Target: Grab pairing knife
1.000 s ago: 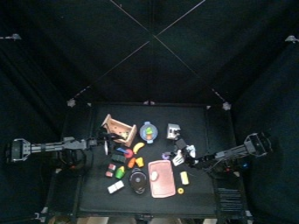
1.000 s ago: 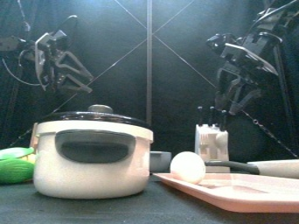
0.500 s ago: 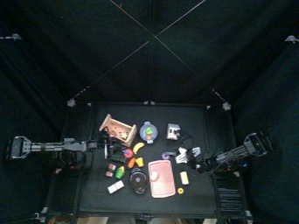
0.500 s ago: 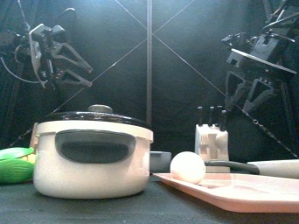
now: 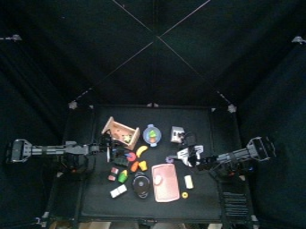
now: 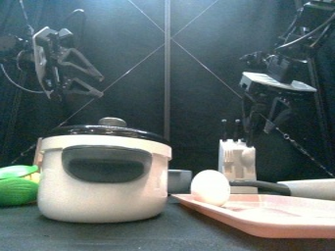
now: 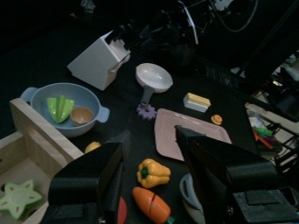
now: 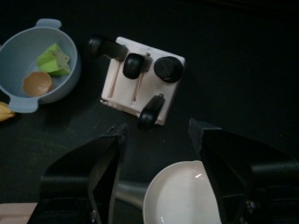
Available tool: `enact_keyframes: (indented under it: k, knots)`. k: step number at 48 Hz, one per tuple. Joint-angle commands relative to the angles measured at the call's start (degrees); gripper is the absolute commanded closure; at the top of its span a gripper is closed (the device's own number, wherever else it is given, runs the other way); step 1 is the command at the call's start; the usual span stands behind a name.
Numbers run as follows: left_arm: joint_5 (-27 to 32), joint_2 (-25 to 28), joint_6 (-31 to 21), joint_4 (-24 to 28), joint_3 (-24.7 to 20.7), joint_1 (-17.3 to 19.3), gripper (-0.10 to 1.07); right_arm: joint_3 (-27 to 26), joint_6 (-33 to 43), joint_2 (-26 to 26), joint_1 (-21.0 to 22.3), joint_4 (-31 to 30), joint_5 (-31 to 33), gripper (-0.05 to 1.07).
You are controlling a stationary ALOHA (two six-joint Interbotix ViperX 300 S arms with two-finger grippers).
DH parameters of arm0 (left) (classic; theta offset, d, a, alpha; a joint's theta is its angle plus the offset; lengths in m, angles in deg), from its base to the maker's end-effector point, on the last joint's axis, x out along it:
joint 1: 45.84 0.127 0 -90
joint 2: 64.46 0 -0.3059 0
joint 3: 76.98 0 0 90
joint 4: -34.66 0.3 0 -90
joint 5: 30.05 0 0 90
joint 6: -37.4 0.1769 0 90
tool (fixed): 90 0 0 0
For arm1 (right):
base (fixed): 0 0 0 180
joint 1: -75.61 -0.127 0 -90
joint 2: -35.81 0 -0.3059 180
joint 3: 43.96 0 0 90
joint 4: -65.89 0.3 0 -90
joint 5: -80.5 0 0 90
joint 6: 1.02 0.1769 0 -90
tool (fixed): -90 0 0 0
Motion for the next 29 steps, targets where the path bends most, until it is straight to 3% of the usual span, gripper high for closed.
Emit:
enact_keyframes:
  k: [1,29]
  knots:
    - [-0.44,0.09,0.09,0.00,-0.70,-0.18,0.14,-1.14,0.26,0.35,1.23,-0.35,-1.32,0.12]
    - [-0.44,0.09,0.09,0.00,-0.35,0.18,0.14,-2.20,0.26,-2.29,5.10,-0.97,-2.29,0.15]
